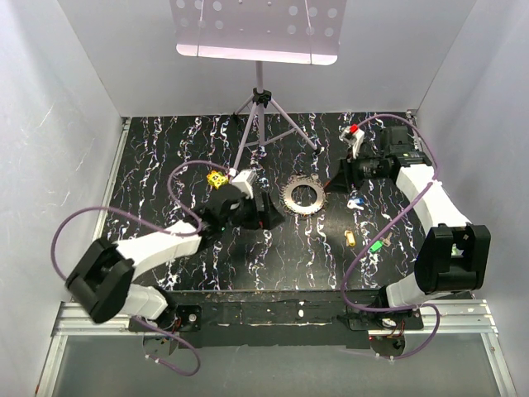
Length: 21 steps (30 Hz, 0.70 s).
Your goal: Put the keys on the keyring
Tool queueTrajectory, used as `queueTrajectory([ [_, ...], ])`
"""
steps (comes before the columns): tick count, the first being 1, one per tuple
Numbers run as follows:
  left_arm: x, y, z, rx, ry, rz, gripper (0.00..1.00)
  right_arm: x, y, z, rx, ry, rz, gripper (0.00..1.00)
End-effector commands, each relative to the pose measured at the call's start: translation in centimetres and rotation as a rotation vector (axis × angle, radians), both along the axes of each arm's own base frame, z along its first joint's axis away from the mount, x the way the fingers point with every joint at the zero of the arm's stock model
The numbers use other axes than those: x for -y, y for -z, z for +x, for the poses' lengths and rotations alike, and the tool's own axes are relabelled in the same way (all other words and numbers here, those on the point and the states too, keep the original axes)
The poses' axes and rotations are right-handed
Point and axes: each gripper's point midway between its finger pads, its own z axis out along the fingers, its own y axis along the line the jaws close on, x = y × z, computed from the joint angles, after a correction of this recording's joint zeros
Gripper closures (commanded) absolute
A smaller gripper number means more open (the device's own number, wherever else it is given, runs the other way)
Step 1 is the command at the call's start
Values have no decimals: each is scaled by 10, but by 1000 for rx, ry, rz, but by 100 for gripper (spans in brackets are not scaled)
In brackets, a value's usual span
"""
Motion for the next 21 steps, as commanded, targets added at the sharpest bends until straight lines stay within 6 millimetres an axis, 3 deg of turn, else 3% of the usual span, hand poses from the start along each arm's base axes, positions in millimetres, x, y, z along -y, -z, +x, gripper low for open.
queueTrajectory([
  [1,39,-9,13,-71,152,-93,16,5,-22,-1,21,6,83,45],
  [4,51,7,34,-102,167,-55,22,7,-27,-2,27,9,93,45],
  [9,58,34,65,-119,173,83,42,9,-32,-2,32,18,99,45],
  [14,50,58,79,-146,146,224,51,13,-34,-1,24,29,109,46],
  [21,52,71,84,-166,180,280,61,13,-34,-1,20,26,112,46],
])
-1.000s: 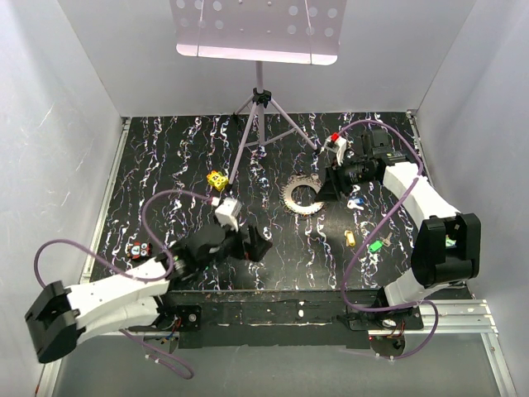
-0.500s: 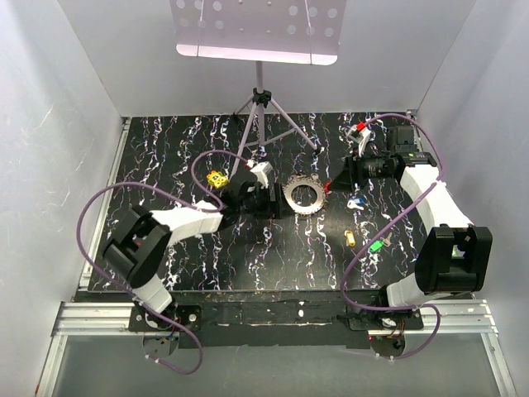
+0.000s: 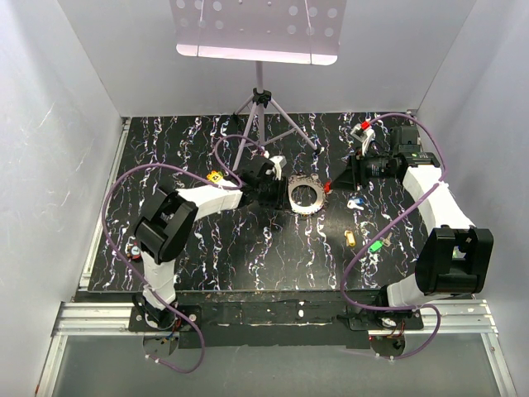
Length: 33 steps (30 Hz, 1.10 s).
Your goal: Put the keys on the keyring
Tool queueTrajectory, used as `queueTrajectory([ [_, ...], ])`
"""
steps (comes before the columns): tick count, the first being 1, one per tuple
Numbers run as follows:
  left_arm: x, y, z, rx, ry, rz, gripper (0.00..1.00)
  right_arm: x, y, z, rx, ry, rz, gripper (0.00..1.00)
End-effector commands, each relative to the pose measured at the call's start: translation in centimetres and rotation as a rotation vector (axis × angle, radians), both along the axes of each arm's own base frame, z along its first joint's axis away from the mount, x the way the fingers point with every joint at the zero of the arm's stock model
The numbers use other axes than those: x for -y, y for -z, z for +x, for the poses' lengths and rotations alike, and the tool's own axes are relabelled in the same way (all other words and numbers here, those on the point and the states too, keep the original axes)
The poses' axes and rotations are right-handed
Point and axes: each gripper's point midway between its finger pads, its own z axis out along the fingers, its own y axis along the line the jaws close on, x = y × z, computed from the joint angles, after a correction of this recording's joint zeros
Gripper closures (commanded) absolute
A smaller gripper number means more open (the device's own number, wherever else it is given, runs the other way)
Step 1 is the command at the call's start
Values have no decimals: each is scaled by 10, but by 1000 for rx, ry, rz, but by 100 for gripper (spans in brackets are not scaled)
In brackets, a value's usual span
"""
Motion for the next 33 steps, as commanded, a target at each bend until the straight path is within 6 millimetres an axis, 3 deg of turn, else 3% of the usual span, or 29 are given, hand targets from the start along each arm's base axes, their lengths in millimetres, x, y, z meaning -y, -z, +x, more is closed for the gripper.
queueTrajectory([
  [1,-3,-1,3,9,36,47,62,-2,-17,-3,41,-16,28,46],
  [14,2,5,13,-2,55,32,74,-1,-15,-2,37,-15,24,46],
  [33,10,10,23,-21,84,-25,78,0,-12,-1,22,-18,24,46],
])
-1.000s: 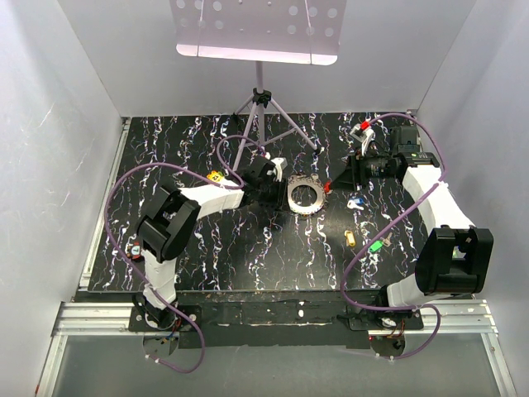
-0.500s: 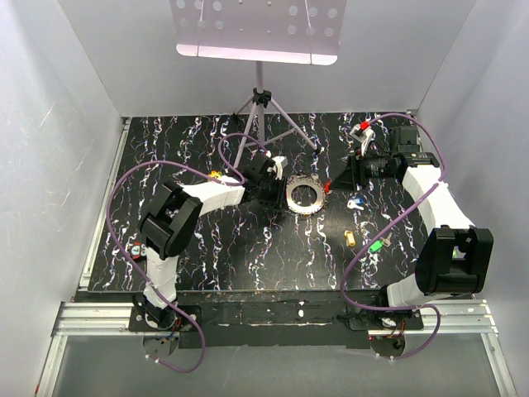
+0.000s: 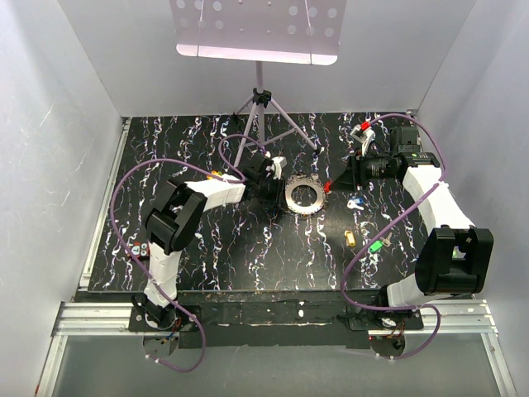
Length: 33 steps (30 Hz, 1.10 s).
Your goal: Put the keys on the keyring
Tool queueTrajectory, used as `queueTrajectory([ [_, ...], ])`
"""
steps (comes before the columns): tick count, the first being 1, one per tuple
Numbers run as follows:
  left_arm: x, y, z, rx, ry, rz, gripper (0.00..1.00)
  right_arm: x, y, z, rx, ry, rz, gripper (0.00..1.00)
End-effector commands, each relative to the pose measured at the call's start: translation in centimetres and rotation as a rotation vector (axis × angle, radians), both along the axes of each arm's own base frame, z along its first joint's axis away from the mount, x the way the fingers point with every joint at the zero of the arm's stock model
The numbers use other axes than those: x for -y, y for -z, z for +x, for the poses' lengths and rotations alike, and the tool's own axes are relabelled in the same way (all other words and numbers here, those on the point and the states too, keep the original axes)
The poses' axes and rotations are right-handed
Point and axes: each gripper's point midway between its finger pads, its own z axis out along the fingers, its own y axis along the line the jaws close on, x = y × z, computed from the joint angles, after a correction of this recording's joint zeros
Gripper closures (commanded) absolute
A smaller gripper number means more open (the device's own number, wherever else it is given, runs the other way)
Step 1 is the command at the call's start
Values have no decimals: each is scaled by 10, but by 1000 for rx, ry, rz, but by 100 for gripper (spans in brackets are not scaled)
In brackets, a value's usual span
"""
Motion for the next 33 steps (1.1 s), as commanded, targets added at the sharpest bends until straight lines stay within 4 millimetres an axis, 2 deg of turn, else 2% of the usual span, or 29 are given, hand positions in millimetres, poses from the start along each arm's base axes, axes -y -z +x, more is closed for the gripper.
queueTrajectory([
  [1,13,-20,7,31,33,-66,81,-2,-12,0,35,-19,20,46],
  [3,14,-20,7,26,38,-72,87,-1,-12,1,35,-18,20,46],
  [6,13,-17,7,20,33,-66,88,-2,-12,1,35,-18,19,47],
  [9,13,-19,5,22,40,-72,100,-2,-12,1,33,-19,20,46],
  [13,12,-25,3,39,46,-86,100,-1,-11,1,28,-18,20,47],
  [14,11,-25,3,41,46,-89,99,-2,-11,1,30,-19,18,47],
  [16,9,-26,1,39,42,-89,80,-2,-11,1,30,-20,20,47],
  [19,5,-28,0,48,25,-97,71,-2,-11,1,27,-19,18,47],
  [26,4,-49,2,95,-12,-144,72,-1,-10,1,22,-19,21,47],
  [33,17,-48,1,49,6,-197,74,-1,-9,2,21,-18,20,47],
])
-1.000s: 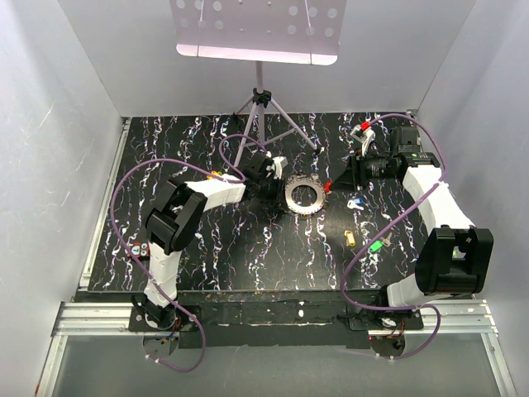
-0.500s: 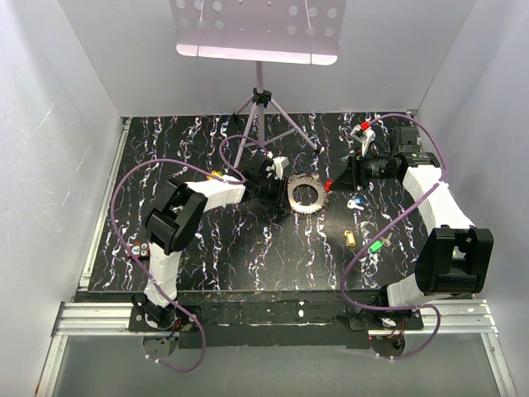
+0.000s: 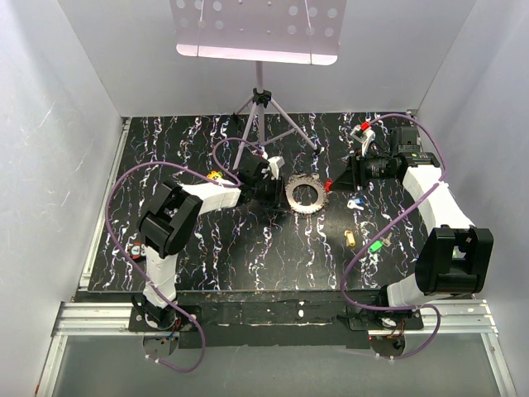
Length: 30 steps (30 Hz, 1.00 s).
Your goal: Put the keys on the keyring
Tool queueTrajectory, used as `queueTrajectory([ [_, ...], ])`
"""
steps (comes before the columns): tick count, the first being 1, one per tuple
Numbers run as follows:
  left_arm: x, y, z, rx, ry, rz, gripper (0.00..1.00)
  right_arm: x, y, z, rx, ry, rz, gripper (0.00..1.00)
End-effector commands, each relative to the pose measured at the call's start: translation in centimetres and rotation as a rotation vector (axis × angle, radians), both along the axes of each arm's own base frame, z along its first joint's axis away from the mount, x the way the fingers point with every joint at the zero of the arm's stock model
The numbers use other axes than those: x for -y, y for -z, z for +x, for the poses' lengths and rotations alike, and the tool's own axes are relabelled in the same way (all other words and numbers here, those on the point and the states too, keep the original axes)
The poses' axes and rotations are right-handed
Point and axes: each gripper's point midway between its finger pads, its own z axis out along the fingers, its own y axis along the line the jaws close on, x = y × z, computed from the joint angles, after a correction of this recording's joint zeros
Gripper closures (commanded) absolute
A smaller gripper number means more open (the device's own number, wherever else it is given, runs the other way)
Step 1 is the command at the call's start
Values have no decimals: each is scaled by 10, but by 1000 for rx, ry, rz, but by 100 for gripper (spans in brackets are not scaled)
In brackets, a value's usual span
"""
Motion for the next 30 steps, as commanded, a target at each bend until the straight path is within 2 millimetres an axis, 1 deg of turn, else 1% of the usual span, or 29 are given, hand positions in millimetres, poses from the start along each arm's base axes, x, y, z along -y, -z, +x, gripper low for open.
queueTrajectory([
  [1,14,-33,9,38,10,-92,74,-1,-10,3,28,-18,20,47],
  [7,19,-32,13,31,9,-99,75,-1,-8,3,22,-18,18,47],
  [13,22,-23,12,6,11,-95,76,-1,-7,3,20,-18,16,47],
  [20,21,-14,12,-8,6,-74,77,-1,-8,3,20,-18,16,47],
  [30,21,-8,9,-4,20,-31,76,-1,-8,3,20,-21,17,47],
])
